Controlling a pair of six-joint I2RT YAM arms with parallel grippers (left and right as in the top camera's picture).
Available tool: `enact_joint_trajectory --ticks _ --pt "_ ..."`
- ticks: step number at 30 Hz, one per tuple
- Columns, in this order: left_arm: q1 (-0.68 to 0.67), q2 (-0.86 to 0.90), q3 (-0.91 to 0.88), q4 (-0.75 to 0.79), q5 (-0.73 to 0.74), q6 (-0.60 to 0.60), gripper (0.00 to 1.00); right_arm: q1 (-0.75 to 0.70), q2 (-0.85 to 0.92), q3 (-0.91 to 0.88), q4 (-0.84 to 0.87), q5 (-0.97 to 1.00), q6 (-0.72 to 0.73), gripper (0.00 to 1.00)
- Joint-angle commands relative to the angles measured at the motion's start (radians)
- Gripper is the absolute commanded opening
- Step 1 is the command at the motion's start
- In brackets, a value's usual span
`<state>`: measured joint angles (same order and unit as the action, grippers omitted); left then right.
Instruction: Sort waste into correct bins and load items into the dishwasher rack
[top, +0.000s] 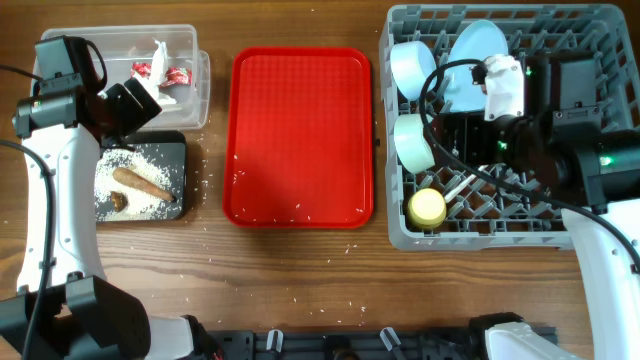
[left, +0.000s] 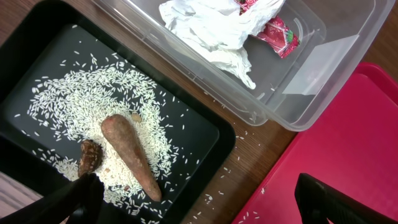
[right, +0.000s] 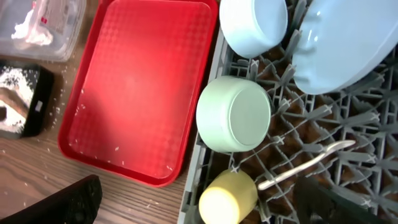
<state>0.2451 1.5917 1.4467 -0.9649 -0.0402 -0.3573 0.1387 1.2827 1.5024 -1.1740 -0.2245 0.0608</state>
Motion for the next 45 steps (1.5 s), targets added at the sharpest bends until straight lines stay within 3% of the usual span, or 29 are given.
enact_joint_trajectory --ticks 1,8,10,14,18,24,29,36,45 --pt "0.004 0.006 0.012 0.0 -0.006 -0.003 1.0 0.004 -0.007 0.01 -0.002 0.032 0.047 1.0" --pt "0.004 0.006 0.012 0.0 -0.006 -0.002 1.0 0.004 -0.005 0.008 0.046 0.009 0.043 1.0" --pt "0.004 0.006 0.012 0.0 -0.006 -0.002 1.0 0.005 -0.007 -0.04 0.152 0.009 -0.036 1.0" --pt "0.004 0.006 0.012 0.0 -0.006 -0.003 1.0 0.006 -0.079 -0.159 0.351 0.018 -0.032 1.0" --pt "0.004 0.006 0.012 0.0 -0.006 -0.003 1.0 0.007 -0.235 -0.391 0.583 0.059 -0.034 1.0" --pt "0.004 0.006 0.012 0.0 -0.006 -0.002 1.0 0.007 -0.649 -0.88 1.009 0.152 -0.035 1.0" --pt "0.004 0.006 0.012 0.0 -0.006 -0.002 1.0 0.007 -0.945 -1.228 1.154 0.18 -0.034 1.0" --pt "0.004 0.006 0.012 0.0 -0.006 -0.002 1.0 -0.001 -1.205 -1.482 1.237 0.174 0.021 1.0" --pt "0.004 0.006 0.012 0.0 -0.006 -0.002 1.0 -0.054 -1.28 -1.497 1.178 0.149 0.019 1.0"
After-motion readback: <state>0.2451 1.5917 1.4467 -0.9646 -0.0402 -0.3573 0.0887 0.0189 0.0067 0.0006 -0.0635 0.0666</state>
